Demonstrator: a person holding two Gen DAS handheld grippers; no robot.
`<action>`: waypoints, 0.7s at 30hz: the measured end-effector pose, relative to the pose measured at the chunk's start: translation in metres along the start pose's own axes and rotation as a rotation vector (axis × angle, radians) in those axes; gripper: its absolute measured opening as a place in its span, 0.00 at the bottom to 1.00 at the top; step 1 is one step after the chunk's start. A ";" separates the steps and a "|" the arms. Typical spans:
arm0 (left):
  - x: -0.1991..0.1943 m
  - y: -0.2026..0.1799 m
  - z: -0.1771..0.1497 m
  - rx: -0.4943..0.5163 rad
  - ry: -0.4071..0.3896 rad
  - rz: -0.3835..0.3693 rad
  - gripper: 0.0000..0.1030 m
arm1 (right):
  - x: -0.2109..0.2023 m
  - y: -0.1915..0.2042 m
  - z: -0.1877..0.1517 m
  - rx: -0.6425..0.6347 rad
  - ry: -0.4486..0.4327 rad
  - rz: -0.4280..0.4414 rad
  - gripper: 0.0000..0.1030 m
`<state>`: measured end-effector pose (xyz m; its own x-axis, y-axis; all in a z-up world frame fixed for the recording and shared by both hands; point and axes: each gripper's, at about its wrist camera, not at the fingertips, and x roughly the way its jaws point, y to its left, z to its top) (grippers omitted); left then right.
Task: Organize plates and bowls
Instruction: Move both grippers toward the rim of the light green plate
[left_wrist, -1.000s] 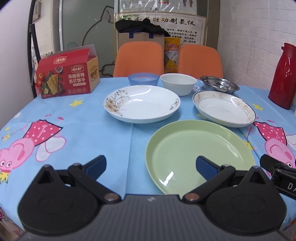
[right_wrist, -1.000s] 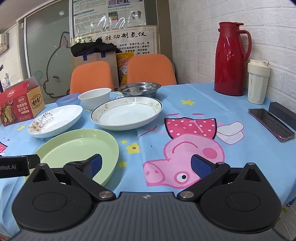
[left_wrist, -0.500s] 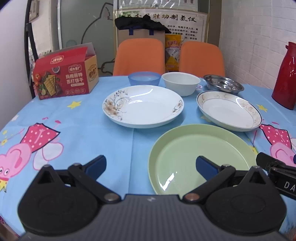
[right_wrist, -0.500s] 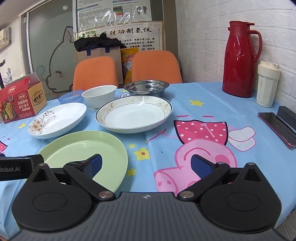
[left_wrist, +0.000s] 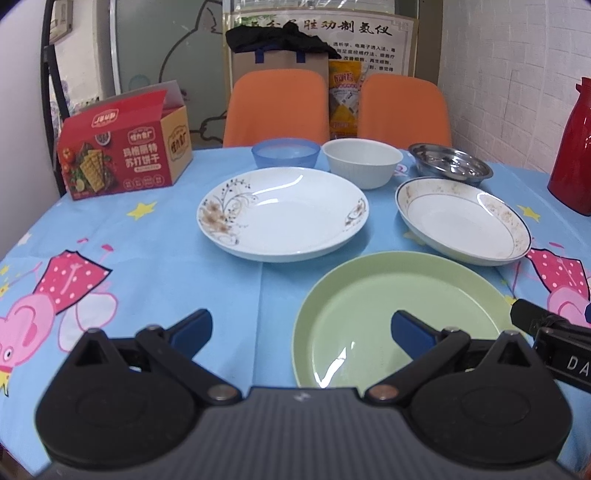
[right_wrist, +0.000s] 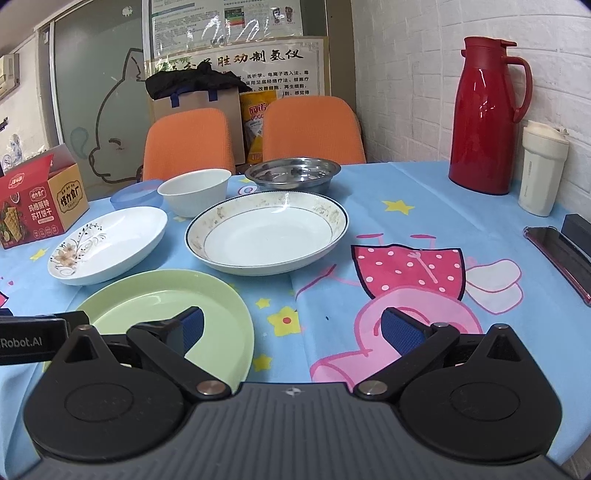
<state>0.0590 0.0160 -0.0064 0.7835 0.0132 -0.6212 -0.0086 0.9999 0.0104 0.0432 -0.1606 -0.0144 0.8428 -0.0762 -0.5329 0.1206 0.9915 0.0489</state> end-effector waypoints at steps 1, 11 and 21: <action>0.001 0.000 0.001 -0.001 0.002 -0.001 1.00 | 0.001 0.000 0.001 0.001 0.003 0.000 1.00; 0.010 0.000 0.014 -0.003 0.030 -0.014 1.00 | 0.010 0.003 0.014 -0.002 0.020 0.002 1.00; 0.025 0.000 0.018 0.011 0.071 -0.008 1.00 | 0.023 0.003 0.019 -0.028 0.055 -0.002 1.00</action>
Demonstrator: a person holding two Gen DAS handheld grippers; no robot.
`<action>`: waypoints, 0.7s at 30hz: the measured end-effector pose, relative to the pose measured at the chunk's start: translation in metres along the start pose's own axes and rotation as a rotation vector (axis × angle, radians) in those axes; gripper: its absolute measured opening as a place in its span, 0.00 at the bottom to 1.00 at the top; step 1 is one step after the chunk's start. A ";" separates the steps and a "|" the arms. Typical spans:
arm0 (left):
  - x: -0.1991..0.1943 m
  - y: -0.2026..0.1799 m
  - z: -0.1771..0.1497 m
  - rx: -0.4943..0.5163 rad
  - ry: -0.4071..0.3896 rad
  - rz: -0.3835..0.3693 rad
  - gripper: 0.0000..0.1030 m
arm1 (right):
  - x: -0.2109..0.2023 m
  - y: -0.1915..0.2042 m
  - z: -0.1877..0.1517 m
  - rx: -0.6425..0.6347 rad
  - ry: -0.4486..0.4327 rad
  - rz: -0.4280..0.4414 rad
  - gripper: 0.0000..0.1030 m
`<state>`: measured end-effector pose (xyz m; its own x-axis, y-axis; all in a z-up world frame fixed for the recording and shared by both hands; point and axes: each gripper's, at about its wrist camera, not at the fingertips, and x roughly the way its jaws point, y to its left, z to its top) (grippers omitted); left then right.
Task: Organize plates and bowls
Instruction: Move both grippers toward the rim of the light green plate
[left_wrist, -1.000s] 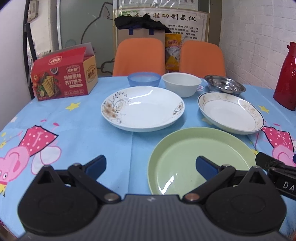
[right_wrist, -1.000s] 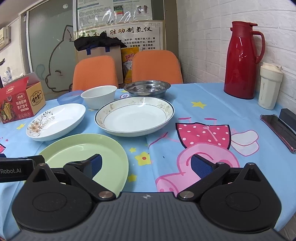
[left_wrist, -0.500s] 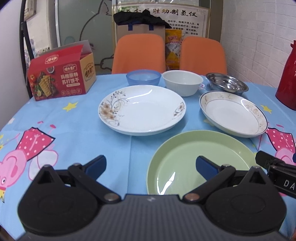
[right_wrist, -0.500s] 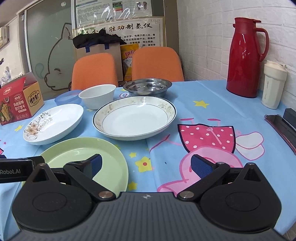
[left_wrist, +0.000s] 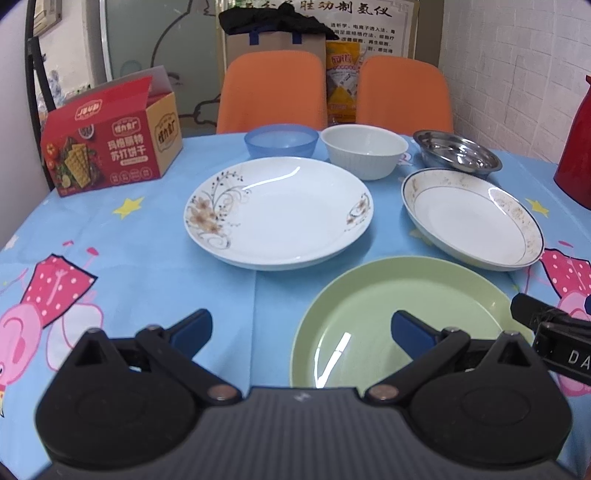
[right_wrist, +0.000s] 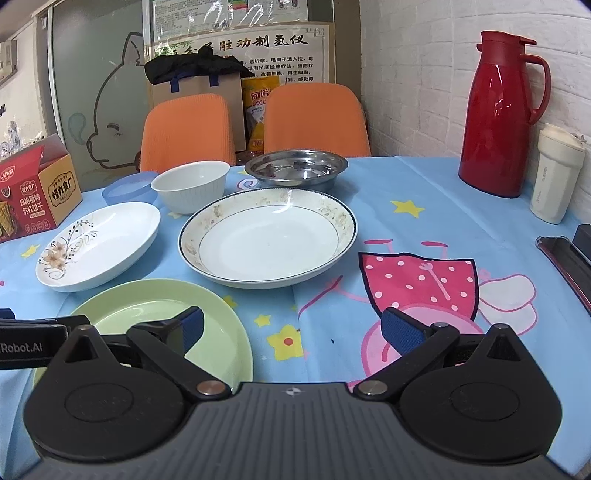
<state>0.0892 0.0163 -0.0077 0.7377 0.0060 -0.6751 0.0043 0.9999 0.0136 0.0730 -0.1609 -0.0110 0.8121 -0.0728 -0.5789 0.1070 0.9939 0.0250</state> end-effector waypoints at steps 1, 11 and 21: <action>0.000 0.000 0.000 0.003 0.002 0.000 1.00 | 0.002 0.000 0.000 -0.002 0.008 0.000 1.00; 0.006 -0.002 0.000 0.036 0.023 -0.016 1.00 | 0.013 0.004 -0.007 -0.032 0.057 0.014 1.00; 0.016 0.001 -0.005 0.045 0.081 -0.016 1.00 | 0.022 0.013 -0.016 -0.060 0.090 0.045 1.00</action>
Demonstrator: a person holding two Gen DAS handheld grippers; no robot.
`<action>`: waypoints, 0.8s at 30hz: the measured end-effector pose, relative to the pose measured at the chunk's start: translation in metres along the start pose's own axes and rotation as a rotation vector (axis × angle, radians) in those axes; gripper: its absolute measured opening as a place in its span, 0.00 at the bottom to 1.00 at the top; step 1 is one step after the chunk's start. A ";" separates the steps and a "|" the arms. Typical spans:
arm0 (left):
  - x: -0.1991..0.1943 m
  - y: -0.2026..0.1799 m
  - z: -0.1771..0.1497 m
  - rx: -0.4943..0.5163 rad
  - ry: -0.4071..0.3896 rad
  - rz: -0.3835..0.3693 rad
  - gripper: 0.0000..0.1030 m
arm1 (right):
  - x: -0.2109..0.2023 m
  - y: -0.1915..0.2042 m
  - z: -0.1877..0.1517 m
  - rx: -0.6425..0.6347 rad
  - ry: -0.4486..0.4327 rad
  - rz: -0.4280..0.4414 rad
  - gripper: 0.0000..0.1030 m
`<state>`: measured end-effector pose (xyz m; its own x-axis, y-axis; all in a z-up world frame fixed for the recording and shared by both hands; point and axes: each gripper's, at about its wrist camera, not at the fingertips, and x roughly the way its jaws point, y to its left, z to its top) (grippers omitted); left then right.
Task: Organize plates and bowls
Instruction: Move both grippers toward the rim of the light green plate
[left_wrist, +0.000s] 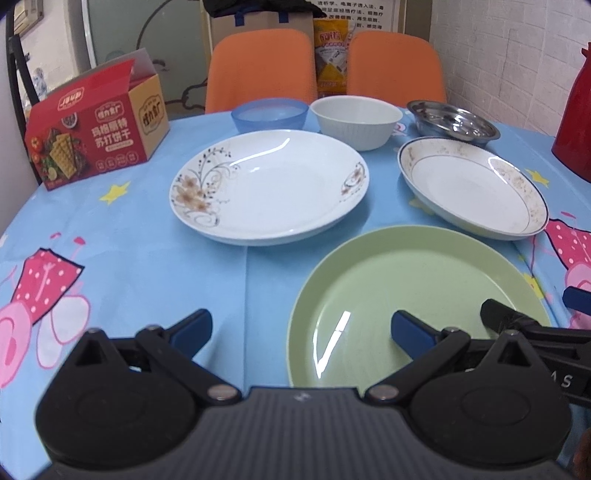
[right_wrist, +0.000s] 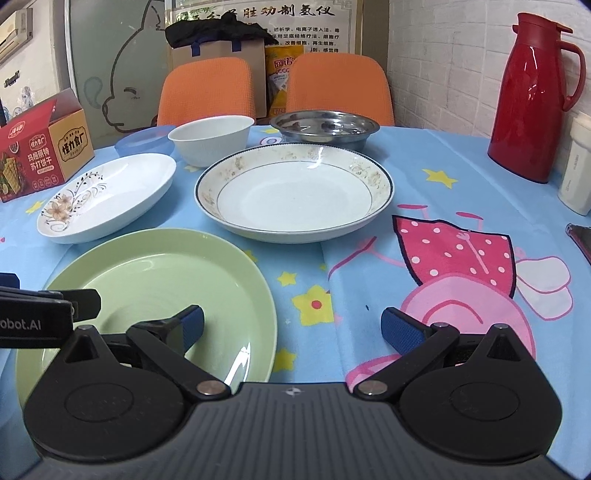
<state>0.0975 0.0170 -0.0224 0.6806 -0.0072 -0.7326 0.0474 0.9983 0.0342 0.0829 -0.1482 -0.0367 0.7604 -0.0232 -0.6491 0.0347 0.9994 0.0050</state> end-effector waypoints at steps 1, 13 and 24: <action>0.001 0.001 -0.001 0.005 0.008 -0.005 1.00 | 0.000 -0.001 0.000 0.008 0.001 0.006 1.00; 0.005 0.007 -0.005 -0.014 0.015 -0.035 0.99 | -0.003 0.001 -0.001 -0.014 0.004 0.020 1.00; 0.007 0.010 -0.006 -0.046 0.008 -0.049 0.99 | -0.002 0.000 -0.004 -0.018 -0.018 0.029 1.00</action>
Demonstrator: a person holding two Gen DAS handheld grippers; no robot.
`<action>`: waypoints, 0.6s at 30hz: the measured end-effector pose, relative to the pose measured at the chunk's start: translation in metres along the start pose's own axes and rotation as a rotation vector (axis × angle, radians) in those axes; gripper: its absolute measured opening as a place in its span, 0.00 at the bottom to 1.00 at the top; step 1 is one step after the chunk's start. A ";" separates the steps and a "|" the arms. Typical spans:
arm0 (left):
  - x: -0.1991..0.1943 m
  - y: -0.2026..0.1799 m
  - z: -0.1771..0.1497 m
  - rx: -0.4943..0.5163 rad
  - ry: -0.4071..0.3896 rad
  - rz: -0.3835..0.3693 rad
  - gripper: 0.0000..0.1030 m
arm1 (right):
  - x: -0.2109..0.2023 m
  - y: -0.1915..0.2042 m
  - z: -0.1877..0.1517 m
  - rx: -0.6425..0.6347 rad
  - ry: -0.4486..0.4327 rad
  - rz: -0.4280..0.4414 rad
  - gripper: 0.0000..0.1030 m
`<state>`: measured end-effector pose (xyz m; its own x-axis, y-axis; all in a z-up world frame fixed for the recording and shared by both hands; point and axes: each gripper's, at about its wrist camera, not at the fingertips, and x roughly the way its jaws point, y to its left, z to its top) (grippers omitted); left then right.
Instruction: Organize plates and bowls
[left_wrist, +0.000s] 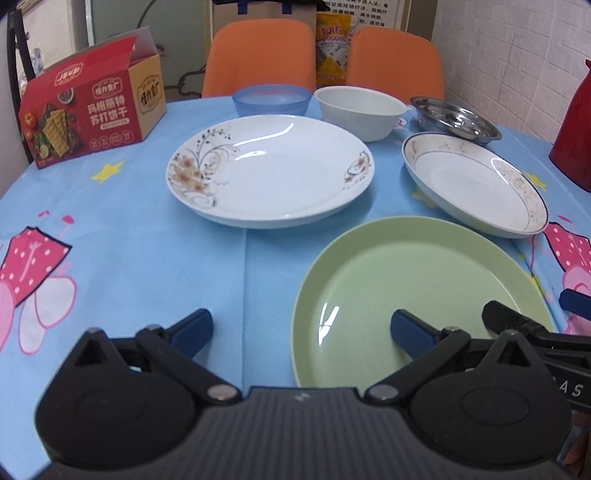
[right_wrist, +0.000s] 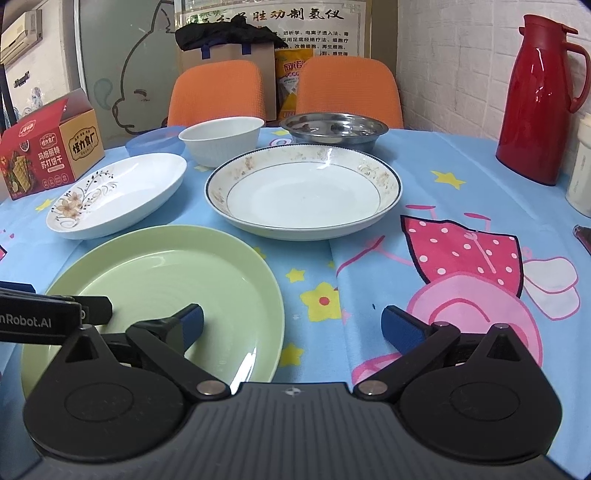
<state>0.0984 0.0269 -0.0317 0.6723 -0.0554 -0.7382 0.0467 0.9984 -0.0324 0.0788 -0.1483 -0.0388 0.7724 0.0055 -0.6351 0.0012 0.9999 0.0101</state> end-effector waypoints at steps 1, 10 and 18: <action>0.000 0.000 -0.001 0.001 -0.001 -0.001 0.99 | -0.001 0.000 -0.001 -0.001 -0.001 0.001 1.00; -0.002 -0.002 0.001 0.010 0.004 0.004 0.98 | -0.011 0.005 0.002 -0.036 -0.004 0.025 1.00; -0.005 -0.007 0.001 0.028 -0.009 -0.007 0.87 | -0.011 0.007 0.003 -0.022 -0.004 0.049 1.00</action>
<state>0.0955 0.0201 -0.0274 0.6783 -0.0626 -0.7322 0.0718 0.9972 -0.0188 0.0721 -0.1417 -0.0295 0.7739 0.0543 -0.6310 -0.0504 0.9984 0.0241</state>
